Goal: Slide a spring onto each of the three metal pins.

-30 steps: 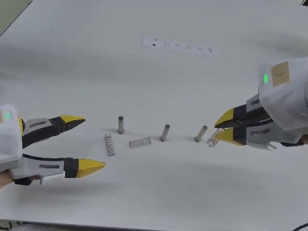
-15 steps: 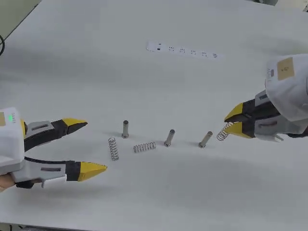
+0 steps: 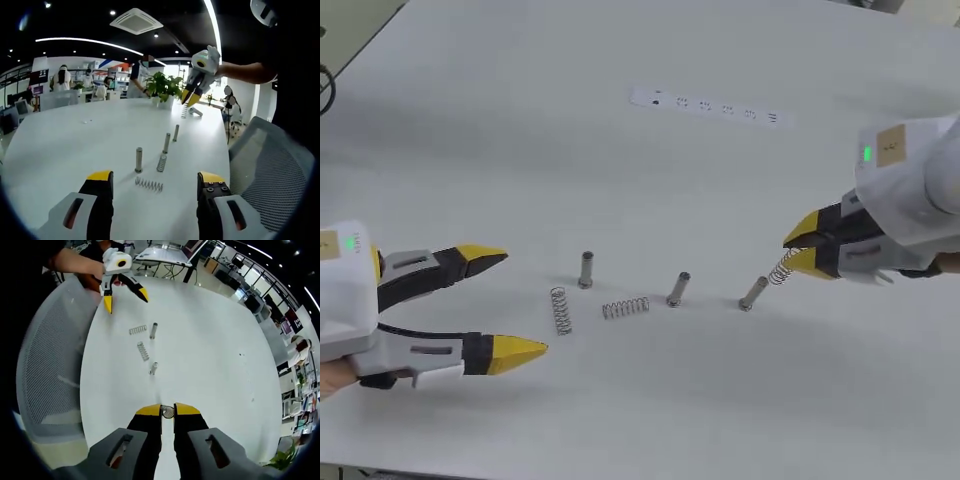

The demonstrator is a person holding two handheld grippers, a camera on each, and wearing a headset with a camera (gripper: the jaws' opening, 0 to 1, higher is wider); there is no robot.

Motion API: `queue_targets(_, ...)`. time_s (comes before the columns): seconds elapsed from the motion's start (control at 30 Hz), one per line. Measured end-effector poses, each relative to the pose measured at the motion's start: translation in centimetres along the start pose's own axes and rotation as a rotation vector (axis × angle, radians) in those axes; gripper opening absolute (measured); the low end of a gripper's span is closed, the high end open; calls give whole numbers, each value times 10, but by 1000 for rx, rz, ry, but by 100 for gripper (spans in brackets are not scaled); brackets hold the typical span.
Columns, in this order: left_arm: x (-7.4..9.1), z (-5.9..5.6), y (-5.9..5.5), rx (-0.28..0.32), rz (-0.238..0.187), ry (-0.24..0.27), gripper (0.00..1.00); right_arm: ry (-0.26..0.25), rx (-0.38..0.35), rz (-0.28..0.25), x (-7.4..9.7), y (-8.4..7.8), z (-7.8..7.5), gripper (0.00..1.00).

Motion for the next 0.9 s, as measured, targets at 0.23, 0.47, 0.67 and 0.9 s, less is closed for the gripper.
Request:
queue_targets(0.23, 1, 0, -1, 4, 0, -1, 63, -5, -8, 7, -4, -4, 1, 4)
queue_targets(0.47, 0, 0, -2, 5, 1, 1, 63, -9, -13, 6, -9, -7, -1, 5)
queue_targets(0.67, 0, 1, -3, 8, 3, -1, 63, -12, -18, 7, -12, -8, -1, 5)
queue_targets(0.9, -1, 1, -3, 12, 5, -3, 63, -8, -28, 12, -15, -11, 0, 5)
Point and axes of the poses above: the centre of the closed fingertips' face, and the gripper's own axes: x roughly backward along the fingers, z roughly to its left, y roughly out of its top, the point moved 6 cm from there along x, roughly backward along the fingers, and after that the axes turned 14 degrees about -z, right-handed, at the moved point
